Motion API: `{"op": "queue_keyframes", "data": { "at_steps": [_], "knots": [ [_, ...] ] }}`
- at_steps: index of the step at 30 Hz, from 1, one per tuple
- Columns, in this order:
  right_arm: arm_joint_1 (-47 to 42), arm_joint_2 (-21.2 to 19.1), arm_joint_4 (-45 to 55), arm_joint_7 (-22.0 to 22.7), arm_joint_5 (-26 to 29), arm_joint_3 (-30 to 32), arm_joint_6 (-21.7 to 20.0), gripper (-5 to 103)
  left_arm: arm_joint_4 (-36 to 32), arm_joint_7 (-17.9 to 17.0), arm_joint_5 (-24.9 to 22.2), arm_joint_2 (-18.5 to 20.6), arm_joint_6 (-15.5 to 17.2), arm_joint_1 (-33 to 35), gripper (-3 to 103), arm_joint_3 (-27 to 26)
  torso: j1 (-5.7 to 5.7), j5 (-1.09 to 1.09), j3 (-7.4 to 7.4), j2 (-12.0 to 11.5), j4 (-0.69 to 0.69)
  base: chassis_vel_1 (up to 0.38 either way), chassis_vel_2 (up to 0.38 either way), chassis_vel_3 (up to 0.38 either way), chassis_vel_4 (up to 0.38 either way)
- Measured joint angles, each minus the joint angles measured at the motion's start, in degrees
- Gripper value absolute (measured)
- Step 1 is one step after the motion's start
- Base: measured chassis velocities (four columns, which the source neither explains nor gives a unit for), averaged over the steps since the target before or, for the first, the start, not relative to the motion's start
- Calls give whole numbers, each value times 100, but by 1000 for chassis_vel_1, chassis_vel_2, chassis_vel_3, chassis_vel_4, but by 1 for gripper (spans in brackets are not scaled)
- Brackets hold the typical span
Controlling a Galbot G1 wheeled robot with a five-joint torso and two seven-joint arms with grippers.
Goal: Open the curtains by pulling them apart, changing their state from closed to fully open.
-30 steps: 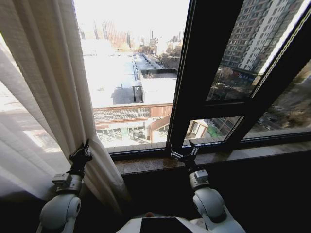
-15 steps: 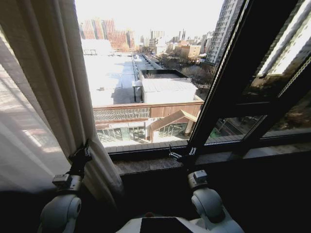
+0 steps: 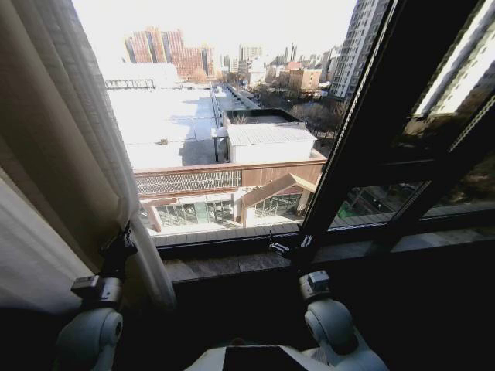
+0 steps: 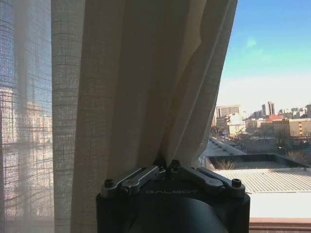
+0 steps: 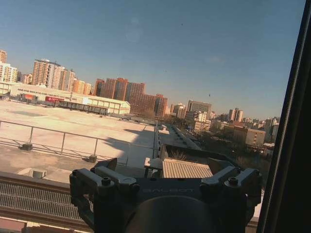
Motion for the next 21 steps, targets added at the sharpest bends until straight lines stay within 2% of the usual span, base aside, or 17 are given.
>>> {"op": "queue_keyframes", "data": {
  "at_steps": [1, 4, 6, 9, 15, 20, 21],
  "knots": [
    [0, 0, 0, 0, 0, 0, 0, 100, 0, 0, 0, 0, 0, 0, 0, 0, 0, 0, 0, 0, 0, 0, 0, 0, 0],
    [59, -5, -51, -5, -3, -31, 5, 100, 193, -17, -391, 140, -1, 38, 0, -594, 0, 2, -1, 0, -2, 0, 0, 0, 0],
    [78, -6, -64, -8, -3, -52, 5, 100, 264, -62, -460, 176, -5, 45, 0, -742, -1, 2, -1, 1, -1, 0, 0, 0, 0],
    [136, -11, -122, -15, -6, -110, 5, 100, 553, -367, -684, 296, -37, 26, 0, -1233, 0, 4, 0, 1, -1, 0, 0, 0, 0],
    [179, -14, -189, -19, -9, -138, 5, 100, 968, -691, -856, 459, -51, -56, 0, -1735, 0, 3, 0, 1, -1, 0, 0, 0, 0],
    [195, 8, -237, -26, -16, -167, 16, 100, 1422, -1436, -971, 658, 20, -159, 0, -2188, 0, 2, 0, 1, -1, 0, 0, 0, 0],
    [195, 8, -237, -26, -16, -167, 16, 100, 1422, -1436, -971, 658, 20, -159, 0, -2188, 0, 2, 0, 1, -1, 0, 0, 0, 0]
  ]
}}
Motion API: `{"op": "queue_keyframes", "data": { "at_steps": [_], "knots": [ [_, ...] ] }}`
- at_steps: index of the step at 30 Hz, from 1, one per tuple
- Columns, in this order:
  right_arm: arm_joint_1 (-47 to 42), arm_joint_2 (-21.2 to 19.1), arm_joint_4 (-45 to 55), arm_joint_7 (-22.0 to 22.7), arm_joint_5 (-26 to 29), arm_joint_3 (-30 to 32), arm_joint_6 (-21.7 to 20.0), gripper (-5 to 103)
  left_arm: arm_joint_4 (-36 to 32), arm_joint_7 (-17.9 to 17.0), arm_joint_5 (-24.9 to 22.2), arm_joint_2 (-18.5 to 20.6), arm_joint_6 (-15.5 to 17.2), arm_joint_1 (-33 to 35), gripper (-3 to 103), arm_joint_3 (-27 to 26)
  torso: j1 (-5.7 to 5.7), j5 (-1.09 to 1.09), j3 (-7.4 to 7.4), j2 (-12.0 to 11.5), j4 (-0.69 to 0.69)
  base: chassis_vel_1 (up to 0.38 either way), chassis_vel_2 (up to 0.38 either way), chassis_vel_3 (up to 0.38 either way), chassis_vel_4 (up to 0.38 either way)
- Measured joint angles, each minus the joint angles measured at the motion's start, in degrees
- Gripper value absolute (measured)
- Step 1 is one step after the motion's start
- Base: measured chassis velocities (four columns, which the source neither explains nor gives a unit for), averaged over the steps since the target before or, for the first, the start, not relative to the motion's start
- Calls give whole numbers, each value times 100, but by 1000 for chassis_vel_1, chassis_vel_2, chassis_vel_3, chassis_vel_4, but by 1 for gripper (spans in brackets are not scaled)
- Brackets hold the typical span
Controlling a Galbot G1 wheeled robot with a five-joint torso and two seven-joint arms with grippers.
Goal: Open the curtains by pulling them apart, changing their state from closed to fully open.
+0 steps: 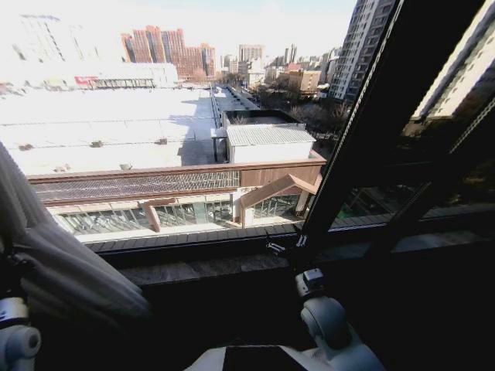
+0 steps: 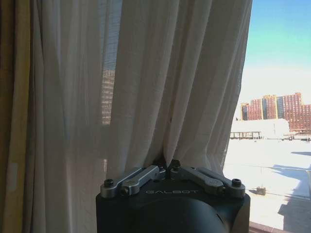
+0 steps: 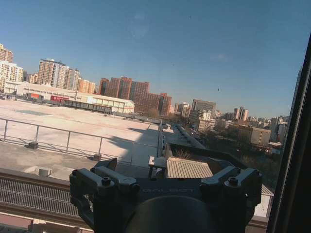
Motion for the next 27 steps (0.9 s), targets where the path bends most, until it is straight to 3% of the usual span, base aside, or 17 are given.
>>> {"op": "queue_keyframes", "data": {
  "at_steps": [4, 5, 9, 10, 12, 14, 16, 19, 20, 25, 26, 27],
  "knots": [
    [-22, 34, -17, -3, -14, -46, 68, 100, 173, -842, 43, 127, 309, -105, 0, -215, 0, 0, 0, 0, 0, 0, 0, 0, 0],
    [-22, 34, -17, -3, -14, -46, 68, 100, 173, -842, 43, 127, 309, -105, 0, -215, 0, 0, 0, 0, 0, 0, 0, 0, 0],
    [-68, 48, -22, -5, -35, -77, 124, 100, 309, -1825, 86, 291, 677, -303, 0, -297, 0, 0, 0, 0, 0, 0, 0, 0, 0],
    [-68, 48, -22, -5, -35, -77, 124, 100, 309, -1825, 86, 291, 677, -303, 0, -297, 0, 0, 0, 0, 0, 0, 0, 0, 0],
    [-84, 47, -12, -6, -37, -78, 129, 100, 339, -2154, 40, 351, 823, -375, -3, -338, 0, 0, 0, 0, 0, 0, 0, 0, 0],
    [-103, 46, 9, -7, -38, -78, 132, 100, 342, -2374, -85, 409, 971, -427, 7, -375, 0, 1, 0, 0, 0, 0, 0, 0, 0],
    [-112, 46, 16, -7, -39, -77, 133, 100, 313, -2385, -146, 422, 1024, -430, 7, -385, 0, 1, 0, 0, 0, 0, 0, 0, 0],
    [-127, 47, 23, -8, -50, -94, 133, 100, 45, -1924, -194, 358, 1064, -339, 23, -377, 0, 2, 0, 0, 0, 0, 0, 0, 0],
    [-127, 47, 23, -8, -50, -94, 133, 100, 45, -1924, -194, 358, 1064, -339, 23, -377, 0, 2, 0, 0, 0, 0, 0, 0, 0],
    [-122, 100, 21, -11, -161, -224, 131, 100, -630, -375, 186, 42, 701, -1, 45, -58, 0, 3, 0, 0, 0, 0, 0, 0, 0],
    [-122, 100, 21, -11, -161, -224, 131, 100, -630, -375, 186, 42, 701, -1, 45, -58, 0, 3, 0, 0, 0, 0, 0, 0, 0],
    [-124, 110, 24, -11, -169, -250, 129, 100, -789, 70, 396, -26, 544, 87, 50, 75, 0, 3, 0, 0, 0, 0, 0, 0, 0]
  ]
}}
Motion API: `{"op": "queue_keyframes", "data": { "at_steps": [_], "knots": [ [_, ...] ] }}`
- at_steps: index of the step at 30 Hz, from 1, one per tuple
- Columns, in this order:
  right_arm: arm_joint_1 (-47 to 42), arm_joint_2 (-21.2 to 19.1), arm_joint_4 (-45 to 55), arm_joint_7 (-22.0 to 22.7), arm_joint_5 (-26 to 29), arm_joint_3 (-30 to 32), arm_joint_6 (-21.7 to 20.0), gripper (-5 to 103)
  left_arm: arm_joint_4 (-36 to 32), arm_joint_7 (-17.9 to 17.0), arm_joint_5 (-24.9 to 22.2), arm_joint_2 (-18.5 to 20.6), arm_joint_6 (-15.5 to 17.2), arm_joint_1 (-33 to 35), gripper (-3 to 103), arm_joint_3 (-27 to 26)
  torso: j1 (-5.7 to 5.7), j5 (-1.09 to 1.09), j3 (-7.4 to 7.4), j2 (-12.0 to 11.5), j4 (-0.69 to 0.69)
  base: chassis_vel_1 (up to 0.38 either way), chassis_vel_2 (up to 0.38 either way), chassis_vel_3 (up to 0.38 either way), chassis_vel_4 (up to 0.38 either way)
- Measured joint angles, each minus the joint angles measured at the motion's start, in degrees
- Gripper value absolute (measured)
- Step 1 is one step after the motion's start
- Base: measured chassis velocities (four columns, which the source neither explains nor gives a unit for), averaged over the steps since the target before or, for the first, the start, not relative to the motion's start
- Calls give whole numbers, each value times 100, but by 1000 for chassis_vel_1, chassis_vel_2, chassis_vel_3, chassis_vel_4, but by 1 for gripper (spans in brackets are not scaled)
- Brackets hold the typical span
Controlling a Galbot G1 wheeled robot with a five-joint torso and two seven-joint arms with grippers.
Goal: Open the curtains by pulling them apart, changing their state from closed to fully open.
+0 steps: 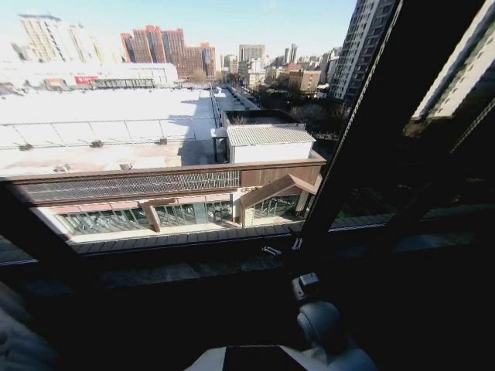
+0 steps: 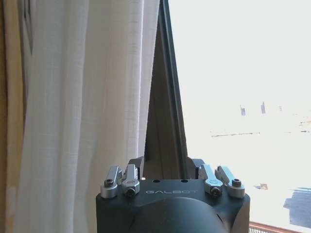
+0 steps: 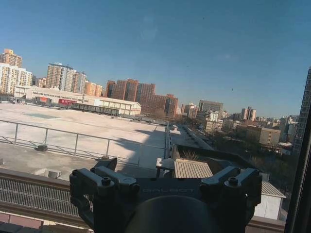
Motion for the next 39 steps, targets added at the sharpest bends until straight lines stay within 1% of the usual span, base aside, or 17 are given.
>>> {"op": "queue_keyframes", "data": {
  "at_steps": [1, 2, 3, 4, 6, 7, 8, 10, 11, 12, 13, 14, 15, 18, 22, 27, 39],
  "knots": [
    [-3, 1, 9, 0, -2, -6, -1, 100, -121, 328, 122, -30, -139, 61, 56, 108, 0, 0, 0, 0, 0, 0, 0, 0, 0],
    [-8, 0, 21, 1, -2, -7, -1, 100, -216, 604, 197, -46, -231, 103, 56, 175, 0, 0, 0, 0, 0, 0, 0, 0, 0],
    [-13, -6, 36, 3, -1, -1, -1, 100, -332, 913, 278, -61, -294, 145, 62, 236, 0, 0, 0, 0, -1, 0, 0, 0, 0],
    [-13, -6, 36, 3, -1, -1, -1, 100, -332, 913, 278, -61, -294, 145, 62, 236, 0, 0, 0, 0, -1, 0, 0, 0, 0],
    [-24, -21, 59, 6, 11, 41, -1, 100, -539, 1449, 341, -84, -414, 230, 72, 317, 0, 0, 0, 1, -1, 0, 0, 0, 0],
    [-27, -25, 64, 8, 19, 64, 1, 100, -615, 1616, 346, -101, -442, 271, 78, 336, 0, 0, 0, 0, -1, 0, 0, 0, 0],
    [-27, -25, 64, 8, 19, 64, 1, 100, -615, 1616, 346, -101, -442, 271, 78, 336, 0, 0, 0, 0, -1, 0, 0, 0, 0],
    [-29, -29, 71, 10, 29, 98, 11, 100, -767, 2127, 318, -167, -529, 414, 89, 344, 0, 0, 0, 0, 0, 0, 0, 0, 0],
    [-29, -29, 72, 11, 34, 103, 16, 100, -815, 2357, 309, -195, -587, 496, 89, 350, 0, 0, 0, 0, 0, 0, 0, 0, 0],
    [-28, -30, 74, 12, 39, 105, 18, 100, -843, 2596, 301, -217, -657, 578, 94, 359, 0, 1, 0, 0, 0, 0, 0, 0, 0],
    [-26, -30, 76, 12, 42, 105, 20, 100, -855, 2747, 298, -231, -718, 634, 98, 373, 0, 0, 0, 0, 0, 0, 0, 0, 0],
    [-26, -30, 76, 12, 42, 105, 20, 100, -855, 2747, 298, -231, -718, 634, 98, 373, 0, 0, 0, 0, 0, 0, 0, 0, 0],
    [-20, -26, 78, 12, 44, 103, 21, 100, -866, 2874, 296, -247, -770, 691, 99, 408, 0, 0, 0, 0, 0, 0, 0, 0, 0],
    [-3, -13, 116, 15, 108, 74, 16, 100, -884, 2822, 245, -313, -787, 785, 100, 560, 0, 0, 0, 0, 0, 0, 0, 0, 0],
    [10, -45, 268, 42, 480, 47, -237, 100, -893, 2432, 227, -505, -784, 844, 100, 818, 0, -1, 0, 0, 0, 0, 0, 0, 0],
    [15, -146, 366, 45, 625, 264, -455, 100, -943, 2192, 270, -621, -778, 832, 100, 1075, 0, -1, 0, 0, 0, 0, 0, 0, 0],
    [-40, -203, 472, 75, 733, 501, -538, 100, -919, 2085, 441, -787, -832, 815, 100, 1377, 0, -2, 0, 0, 0, -41, -56, 50, 46]
  ]
}}
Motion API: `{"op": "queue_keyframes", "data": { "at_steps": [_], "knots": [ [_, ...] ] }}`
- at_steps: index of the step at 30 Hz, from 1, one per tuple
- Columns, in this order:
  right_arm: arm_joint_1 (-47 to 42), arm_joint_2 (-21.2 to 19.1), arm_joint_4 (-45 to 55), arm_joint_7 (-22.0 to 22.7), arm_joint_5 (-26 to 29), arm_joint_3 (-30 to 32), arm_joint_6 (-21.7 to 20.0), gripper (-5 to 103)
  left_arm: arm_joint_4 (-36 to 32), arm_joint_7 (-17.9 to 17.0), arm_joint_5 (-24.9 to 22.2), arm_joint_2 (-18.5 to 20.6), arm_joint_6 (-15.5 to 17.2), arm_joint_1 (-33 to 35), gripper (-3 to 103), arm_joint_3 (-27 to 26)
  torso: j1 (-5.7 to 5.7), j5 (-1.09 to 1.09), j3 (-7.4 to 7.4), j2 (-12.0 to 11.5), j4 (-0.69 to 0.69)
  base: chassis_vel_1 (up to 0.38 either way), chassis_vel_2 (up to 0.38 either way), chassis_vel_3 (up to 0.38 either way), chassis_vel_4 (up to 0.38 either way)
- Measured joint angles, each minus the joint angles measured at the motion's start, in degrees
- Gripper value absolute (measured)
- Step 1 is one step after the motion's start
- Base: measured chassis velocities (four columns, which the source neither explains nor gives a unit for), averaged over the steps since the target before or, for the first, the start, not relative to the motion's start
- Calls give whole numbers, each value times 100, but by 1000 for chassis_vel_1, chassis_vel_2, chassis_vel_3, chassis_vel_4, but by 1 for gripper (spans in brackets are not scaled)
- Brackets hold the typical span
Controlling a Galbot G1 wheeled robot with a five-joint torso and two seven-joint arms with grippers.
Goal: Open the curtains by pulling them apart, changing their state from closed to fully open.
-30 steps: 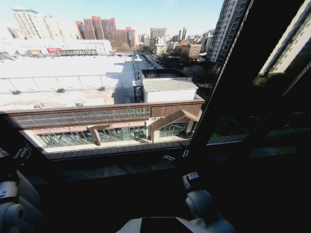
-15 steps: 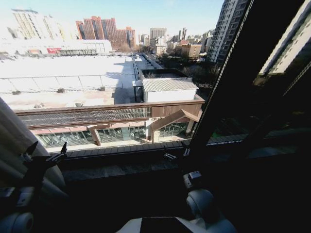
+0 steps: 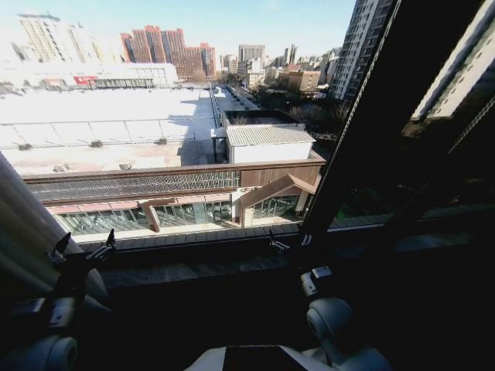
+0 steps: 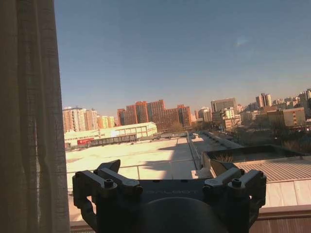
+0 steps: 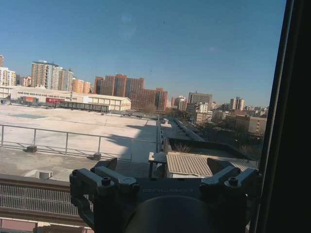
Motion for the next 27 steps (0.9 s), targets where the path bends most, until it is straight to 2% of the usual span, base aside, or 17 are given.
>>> {"op": "queue_keyframes", "data": {
  "at_steps": [11, 27],
  "knots": [
    [5, 37, -45, 11, 10, -4, -10, 100, 95, 4, 63, -68, -186, 66, 100, 48, 0, 1, 0, 0, 1, -239, -231, 240, 231],
    [47, 80, -114, 37, 39, -66, -17, 100, 124, 14, 168, -142, -244, 48, 100, 148, 0, 1, 0, -1, 0, -345, -344, 338, 350]
  ]
}}
